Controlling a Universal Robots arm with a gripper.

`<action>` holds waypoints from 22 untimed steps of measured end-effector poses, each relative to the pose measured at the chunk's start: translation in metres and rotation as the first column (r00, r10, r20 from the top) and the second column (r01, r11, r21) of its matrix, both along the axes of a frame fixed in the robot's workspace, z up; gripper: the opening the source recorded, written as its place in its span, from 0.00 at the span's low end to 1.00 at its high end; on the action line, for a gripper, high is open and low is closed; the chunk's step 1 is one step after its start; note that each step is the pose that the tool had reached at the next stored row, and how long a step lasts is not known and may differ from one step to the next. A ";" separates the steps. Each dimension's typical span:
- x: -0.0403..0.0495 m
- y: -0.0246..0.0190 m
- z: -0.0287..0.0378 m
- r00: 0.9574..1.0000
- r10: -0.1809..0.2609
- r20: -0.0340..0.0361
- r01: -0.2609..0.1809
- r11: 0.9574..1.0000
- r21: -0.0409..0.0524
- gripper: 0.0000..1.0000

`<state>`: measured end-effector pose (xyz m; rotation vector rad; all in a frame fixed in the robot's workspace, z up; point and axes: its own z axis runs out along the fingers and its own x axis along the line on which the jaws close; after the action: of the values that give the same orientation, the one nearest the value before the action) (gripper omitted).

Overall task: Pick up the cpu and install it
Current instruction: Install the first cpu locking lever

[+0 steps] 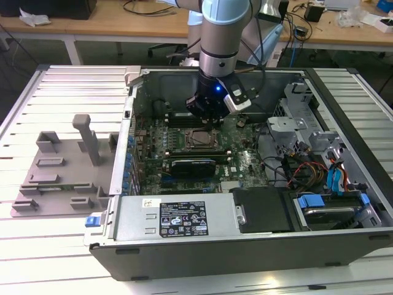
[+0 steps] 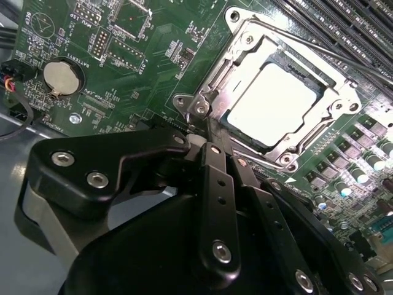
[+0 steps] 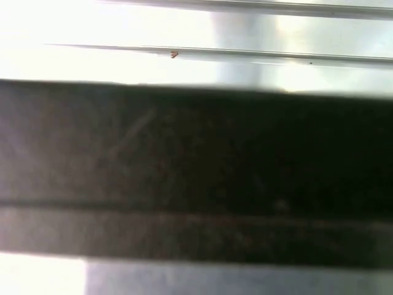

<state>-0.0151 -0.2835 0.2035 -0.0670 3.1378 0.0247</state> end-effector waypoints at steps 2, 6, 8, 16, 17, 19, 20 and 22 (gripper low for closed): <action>0.0000 0.0000 0.0000 1.000 0.000 0.000 0.000 1.000 -0.001 0.11; 0.0000 0.0000 0.0024 1.000 0.000 0.001 0.000 1.000 -0.001 0.11; 0.0000 -0.0002 0.0029 1.000 0.000 0.001 0.000 1.000 -0.003 0.11; 0.0000 -0.0016 0.0015 1.000 0.000 0.001 0.000 1.000 -0.029 0.11; 0.0000 -0.0015 0.0014 1.000 0.000 0.001 0.000 0.999 -0.032 0.11; 0.0000 -0.0016 0.0013 1.000 0.000 0.001 0.000 0.999 -0.034 0.11; -0.0001 -0.0016 0.0013 1.000 0.000 0.001 0.000 0.999 -0.034 0.11; -0.0003 -0.0015 0.0024 1.000 0.000 0.002 0.000 0.999 -0.033 0.11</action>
<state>-0.0154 -0.2851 0.2059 -0.0665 3.1364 -0.0278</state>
